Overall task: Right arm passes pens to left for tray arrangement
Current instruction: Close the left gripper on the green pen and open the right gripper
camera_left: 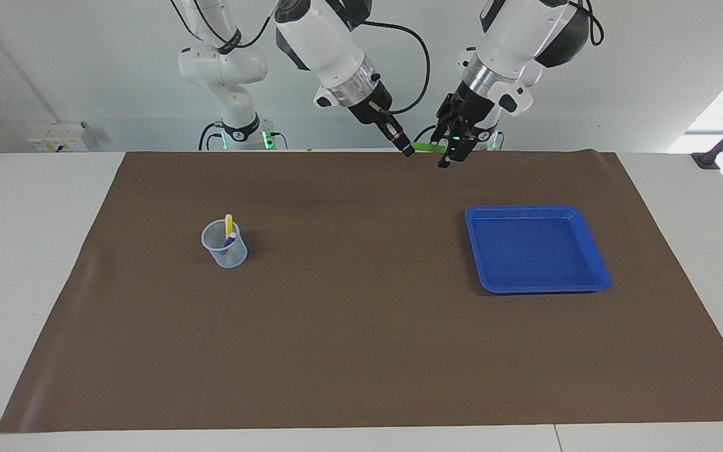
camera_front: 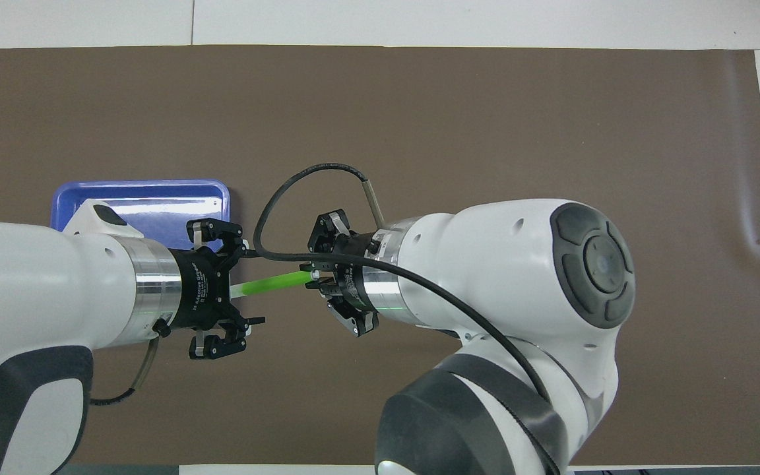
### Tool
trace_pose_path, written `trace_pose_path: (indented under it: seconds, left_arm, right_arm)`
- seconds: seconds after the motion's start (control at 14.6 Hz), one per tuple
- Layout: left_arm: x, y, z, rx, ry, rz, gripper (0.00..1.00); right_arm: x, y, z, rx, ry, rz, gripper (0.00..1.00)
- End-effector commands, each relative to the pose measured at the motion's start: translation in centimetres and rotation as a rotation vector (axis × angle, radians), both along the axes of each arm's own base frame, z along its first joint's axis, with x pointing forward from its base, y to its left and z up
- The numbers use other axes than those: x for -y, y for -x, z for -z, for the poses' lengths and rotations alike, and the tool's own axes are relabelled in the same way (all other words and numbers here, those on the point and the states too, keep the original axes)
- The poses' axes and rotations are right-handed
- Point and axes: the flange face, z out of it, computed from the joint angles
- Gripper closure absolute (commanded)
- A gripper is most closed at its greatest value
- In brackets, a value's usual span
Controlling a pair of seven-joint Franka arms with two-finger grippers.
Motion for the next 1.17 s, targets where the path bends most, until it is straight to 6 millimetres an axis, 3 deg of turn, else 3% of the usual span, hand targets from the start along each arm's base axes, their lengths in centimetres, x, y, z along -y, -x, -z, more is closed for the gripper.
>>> trace_pose_path:
  seconds: [0.0, 0.21, 0.41, 0.55, 0.62, 0.96, 1.03, 1.1]
  left_arm:
    - [-0.37, 0.52, -0.63, -0.001, -0.021, -0.013, 0.23]
    - [-0.33, 0.63, -0.71, 0.002, -0.021, -0.014, 0.34]
    - [-0.35, 0.67, -0.71, 0.003, -0.021, -0.013, 0.63]
    - [-0.41, 0.64, -0.71, 0.002, -0.021, -0.016, 0.93]
    - [-0.48, 0.60, -0.71, 0.002, -0.021, -0.017, 1.00]
    - [-0.78, 0.27, -0.74, 0.004, -0.017, -0.045, 1.00]
    - [-0.78, 0.25, -0.76, 0.004, -0.016, -0.049, 1.00]
    - [-0.78, 0.24, -0.78, 0.005, -0.016, -0.050, 1.00]
  right_arm:
    - [-0.28, -0.21, -0.37, -0.010, -0.021, 0.007, 1.00]
    - [-0.28, -0.23, -0.38, -0.008, -0.021, 0.007, 1.00]
    - [-0.28, -0.23, -0.38, -0.007, -0.021, 0.005, 1.00]
    - [-0.28, -0.23, -0.38, -0.007, -0.021, 0.005, 1.00]
    - [-0.28, -0.23, -0.38, -0.007, -0.021, 0.005, 1.00]
    - [-0.13, -0.37, -0.28, -0.004, -0.018, 0.001, 1.00]
    - [-0.13, -0.38, -0.36, -0.002, -0.018, 0.000, 0.80]
    - [-0.03, -0.46, -0.34, 0.005, -0.009, 0.000, 0.36]
